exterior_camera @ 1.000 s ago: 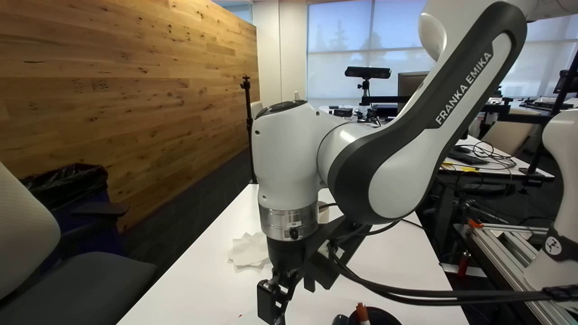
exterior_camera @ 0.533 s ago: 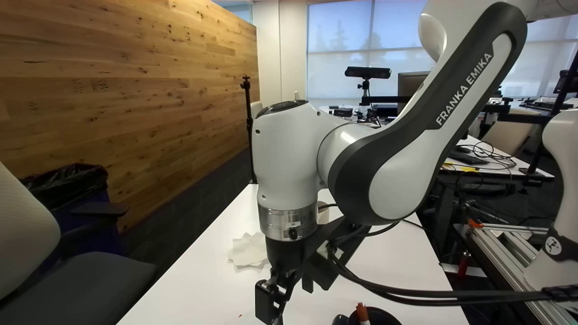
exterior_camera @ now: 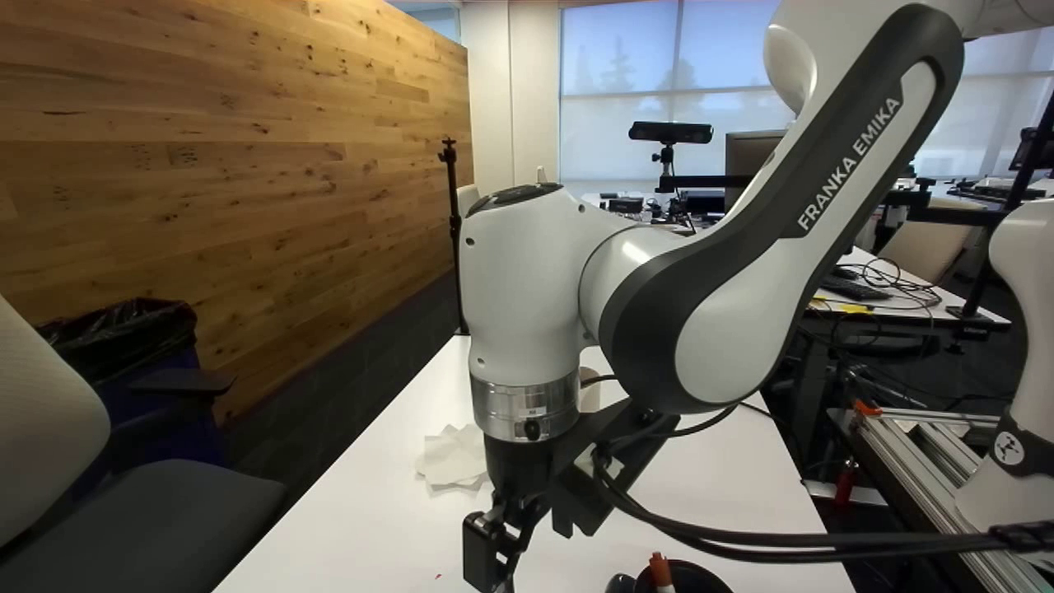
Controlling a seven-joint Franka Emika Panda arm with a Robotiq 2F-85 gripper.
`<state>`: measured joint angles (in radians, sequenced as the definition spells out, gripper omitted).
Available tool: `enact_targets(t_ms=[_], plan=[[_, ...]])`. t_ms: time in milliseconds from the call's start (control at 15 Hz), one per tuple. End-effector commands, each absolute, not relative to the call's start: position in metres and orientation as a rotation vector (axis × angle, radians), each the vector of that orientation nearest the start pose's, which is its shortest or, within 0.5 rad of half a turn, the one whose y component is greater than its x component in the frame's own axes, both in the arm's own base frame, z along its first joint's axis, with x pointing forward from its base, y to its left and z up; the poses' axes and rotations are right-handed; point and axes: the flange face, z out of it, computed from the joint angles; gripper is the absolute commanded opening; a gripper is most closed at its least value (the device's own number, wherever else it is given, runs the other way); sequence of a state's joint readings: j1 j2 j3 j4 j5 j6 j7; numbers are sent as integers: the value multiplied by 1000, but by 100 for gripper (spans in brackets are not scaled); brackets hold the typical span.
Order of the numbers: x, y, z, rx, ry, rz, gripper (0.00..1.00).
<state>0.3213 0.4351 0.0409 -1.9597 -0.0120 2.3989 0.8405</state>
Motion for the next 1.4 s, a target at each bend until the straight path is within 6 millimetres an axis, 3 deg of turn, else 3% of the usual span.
enact_targets(t_ms=[0, 800, 933, 1333], plan=[[581, 226, 251, -3034, 761, -22, 100], [582, 230, 247, -3031, 774, -7, 100], [582, 230, 247, -3032, 772, -3, 74], [582, 233, 249, -3032, 763, 0, 31]])
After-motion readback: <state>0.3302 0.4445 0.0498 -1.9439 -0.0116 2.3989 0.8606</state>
